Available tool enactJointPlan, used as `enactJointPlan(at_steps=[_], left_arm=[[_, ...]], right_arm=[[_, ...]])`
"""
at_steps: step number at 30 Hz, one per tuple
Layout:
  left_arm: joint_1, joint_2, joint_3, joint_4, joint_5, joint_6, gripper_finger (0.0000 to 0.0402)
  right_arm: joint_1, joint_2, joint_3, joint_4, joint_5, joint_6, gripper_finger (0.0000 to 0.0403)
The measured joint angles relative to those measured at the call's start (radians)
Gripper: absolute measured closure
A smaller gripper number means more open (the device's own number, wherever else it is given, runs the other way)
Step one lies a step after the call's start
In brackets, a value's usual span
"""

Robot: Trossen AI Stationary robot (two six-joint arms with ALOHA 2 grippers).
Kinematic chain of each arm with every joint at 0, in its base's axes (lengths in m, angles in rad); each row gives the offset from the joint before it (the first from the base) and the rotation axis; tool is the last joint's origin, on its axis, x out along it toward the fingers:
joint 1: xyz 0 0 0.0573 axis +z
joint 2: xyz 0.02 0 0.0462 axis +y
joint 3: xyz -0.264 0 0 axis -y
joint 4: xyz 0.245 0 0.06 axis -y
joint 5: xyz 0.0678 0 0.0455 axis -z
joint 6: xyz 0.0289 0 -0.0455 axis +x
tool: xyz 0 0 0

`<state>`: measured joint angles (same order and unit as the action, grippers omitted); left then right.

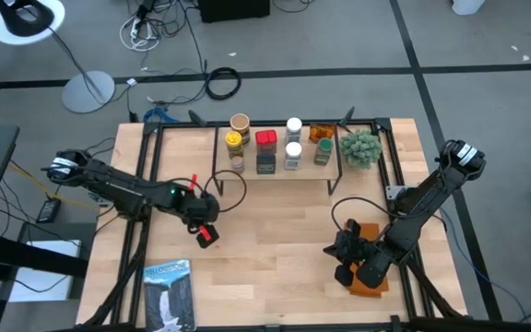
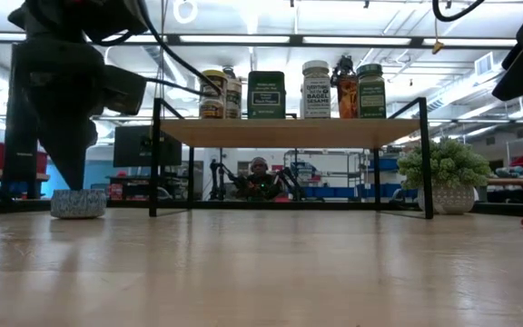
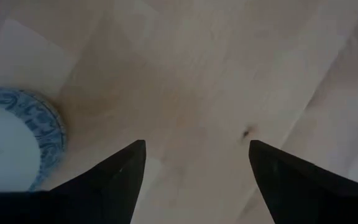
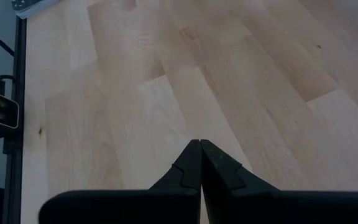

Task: Shelf spices
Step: Move the white candle to the top left of the table

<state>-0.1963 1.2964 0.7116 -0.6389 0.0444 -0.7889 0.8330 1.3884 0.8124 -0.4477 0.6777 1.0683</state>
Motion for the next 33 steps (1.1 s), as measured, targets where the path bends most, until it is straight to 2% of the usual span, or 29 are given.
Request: enactJointPlan(at_steps=[3, 7, 10, 15, 21, 27, 33], left_arm=[[0.001, 0.0, 0.0, -0.029, -0.025, 0.001, 0.011], [0.011, 0.0, 0.0, -0.208, -0.186, -0.05, 0.011], [0.013, 0.0, -0.002, -0.226, -0.248, -0.089, 0.011], [0.004, -0.003, -0.001, -0.105, -0.211, -0.052, 0.011], [0.004, -0.003, 0.0, -0.077, -0.206, -0.057, 0.011], [0.02, -0.003, 0.0, -0.147, -0.201, -0.019, 0.011], [0.067, -0.003, 0.0, -0.253, -0.252, 0.07, 0.011]], right_arm=[[0.0, 0.0, 0.0, 0.001, 0.0, -0.004, 0.0401], [0.0, 0.0, 0.0, 0.002, 0.0, -0.004, 0.0401], [0.0, 0.0, 0.0, 0.003, -0.001, 0.004, 0.0401], [0.0, 0.0, 0.0, 0.005, -0.009, 0.004, 0.0401], [-0.004, 0.0, 0.0, 0.005, -0.01, 0.003, 0.0401], [-0.004, 0.0, 0.0, 0.005, -0.01, 0.003, 0.0401], [-0.004, 0.0, 0.0, 0.006, -0.01, 0.003, 0.0401]])
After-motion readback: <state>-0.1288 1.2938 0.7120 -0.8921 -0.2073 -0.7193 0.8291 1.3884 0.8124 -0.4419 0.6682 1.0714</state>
